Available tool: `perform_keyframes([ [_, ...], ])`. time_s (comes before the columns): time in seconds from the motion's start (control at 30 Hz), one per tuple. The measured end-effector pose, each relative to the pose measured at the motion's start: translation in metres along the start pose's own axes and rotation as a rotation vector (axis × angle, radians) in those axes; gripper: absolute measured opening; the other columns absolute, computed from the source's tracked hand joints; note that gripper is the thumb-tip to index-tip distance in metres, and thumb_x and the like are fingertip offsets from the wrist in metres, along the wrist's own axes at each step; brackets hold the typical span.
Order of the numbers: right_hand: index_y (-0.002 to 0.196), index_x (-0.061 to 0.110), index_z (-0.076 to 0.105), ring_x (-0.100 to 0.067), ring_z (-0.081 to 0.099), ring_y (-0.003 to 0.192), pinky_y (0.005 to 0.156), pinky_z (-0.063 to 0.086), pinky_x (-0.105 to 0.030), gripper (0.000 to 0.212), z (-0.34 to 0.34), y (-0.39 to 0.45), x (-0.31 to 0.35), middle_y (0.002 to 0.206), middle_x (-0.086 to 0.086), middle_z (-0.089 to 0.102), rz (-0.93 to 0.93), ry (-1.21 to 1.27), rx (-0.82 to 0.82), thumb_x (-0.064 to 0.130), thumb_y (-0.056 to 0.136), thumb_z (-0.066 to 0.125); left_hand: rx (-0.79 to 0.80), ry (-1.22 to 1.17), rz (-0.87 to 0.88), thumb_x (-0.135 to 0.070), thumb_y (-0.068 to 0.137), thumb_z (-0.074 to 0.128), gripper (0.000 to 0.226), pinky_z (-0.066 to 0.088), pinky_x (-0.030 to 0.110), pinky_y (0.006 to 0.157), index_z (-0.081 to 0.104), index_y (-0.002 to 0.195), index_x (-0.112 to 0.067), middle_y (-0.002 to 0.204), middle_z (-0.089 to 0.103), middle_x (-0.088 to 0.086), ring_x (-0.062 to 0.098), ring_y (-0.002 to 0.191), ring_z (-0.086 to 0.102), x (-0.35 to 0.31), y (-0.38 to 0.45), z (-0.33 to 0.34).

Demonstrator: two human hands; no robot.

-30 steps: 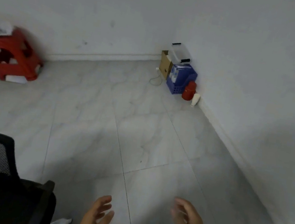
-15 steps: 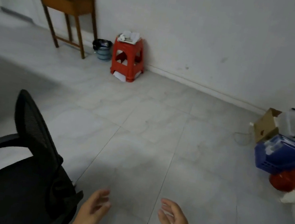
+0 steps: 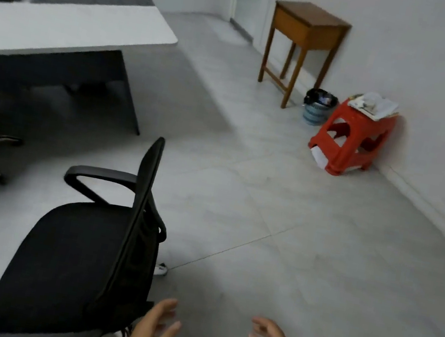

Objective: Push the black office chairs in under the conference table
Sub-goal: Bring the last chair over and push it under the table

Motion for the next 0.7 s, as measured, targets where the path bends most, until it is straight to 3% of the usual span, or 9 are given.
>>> perform_keyframes([
  [0.07,0.086,0.029,0.056,0.018,0.058,0.073,0.068,0.042,-0.001,0.045,-0.003,0.038,0.027,0.096,-0.016,0.058,-0.064,-0.067,0.11,-0.014,0.077,0.061,-0.134,-0.023,0.014,0.0,0.087,0.057,0.029,0.036,0.025,0.088,0.049,0.108,-0.018,0.116,0.055,0.008,0.018,0.104,0.053,-0.013,0.005,-0.005],
  [0.17,0.085,0.024,0.057,0.002,0.059,0.084,0.069,0.04,0.003,0.03,0.017,0.091,0.07,0.101,-0.009,0.059,-0.181,-0.23,0.32,-0.006,0.082,0.06,-0.361,-0.025,0.072,-0.003,0.088,0.056,0.029,0.042,0.028,0.091,0.05,0.112,-0.018,0.115,0.056,0.007,0.02,0.108,0.054,-0.031,0.009,-0.026],
  [0.27,0.094,0.02,0.058,-0.017,0.055,0.098,0.071,0.039,0.002,0.022,0.054,0.133,0.122,0.101,0.0,0.056,-0.37,-0.36,0.452,0.0,0.085,0.059,-0.787,0.213,0.175,-0.001,0.085,0.06,0.026,0.044,0.013,0.077,0.06,0.11,-0.005,0.1,0.063,0.006,0.019,0.097,0.06,-0.061,-0.006,-0.068],
  [0.33,0.101,0.012,0.062,-0.021,0.055,0.106,0.08,0.037,-0.01,0.019,0.087,0.155,0.159,0.104,0.001,0.056,-0.529,-0.448,0.513,0.003,0.085,0.06,-1.008,0.385,0.19,-0.003,0.076,0.063,0.022,0.049,0.018,0.072,0.065,0.097,0.003,0.088,0.069,0.013,0.021,0.083,0.064,-0.079,-0.01,-0.088],
  [0.43,0.114,0.005,0.06,-0.025,0.047,0.121,0.097,0.029,-0.023,0.03,0.143,0.179,0.211,0.124,-0.009,0.056,-0.796,-0.603,0.535,0.01,0.085,0.062,-1.103,0.609,0.12,-0.015,0.063,0.07,0.027,0.055,0.035,0.056,0.068,0.084,0.002,0.075,0.071,0.013,0.028,0.066,0.069,-0.096,0.005,-0.106],
  [0.53,0.131,0.014,0.046,-0.024,0.024,0.138,0.114,0.016,-0.039,0.047,0.202,0.195,0.238,0.147,-0.007,0.035,-1.045,-0.895,0.56,0.027,0.087,0.058,-1.051,0.854,-0.05,-0.034,0.051,0.087,0.036,0.047,0.02,0.04,0.071,0.071,-0.009,0.056,0.067,0.003,0.02,0.046,0.063,-0.098,0.029,-0.113],
  [0.63,0.137,0.024,0.037,-0.016,0.011,0.143,0.116,-0.002,-0.047,0.052,0.245,0.219,0.236,0.151,0.004,0.028,-1.145,-1.185,0.634,0.043,0.089,0.048,-1.086,0.968,-0.124,-0.047,0.069,0.068,0.033,0.04,0.015,0.036,0.071,0.064,-0.015,0.048,0.059,-0.001,0.015,0.041,0.057,-0.091,0.038,-0.119],
  [0.7,0.125,0.021,0.052,-0.018,0.035,0.135,0.114,0.006,-0.054,0.05,0.258,0.223,0.245,0.135,-0.001,0.05,-1.277,-1.229,0.657,0.046,0.083,0.058,-1.136,0.965,-0.135,-0.048,0.081,0.043,0.045,0.04,0.015,0.037,0.071,0.064,-0.017,0.048,0.059,-0.003,0.014,0.041,0.057,-0.087,0.039,-0.125],
])
Point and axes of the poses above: each hand's wrist, its own y-axis towards the middle knuckle, its own z-axis out of the palm, x = y × z, the point moved 9 cm from there along y, towards the middle knuckle
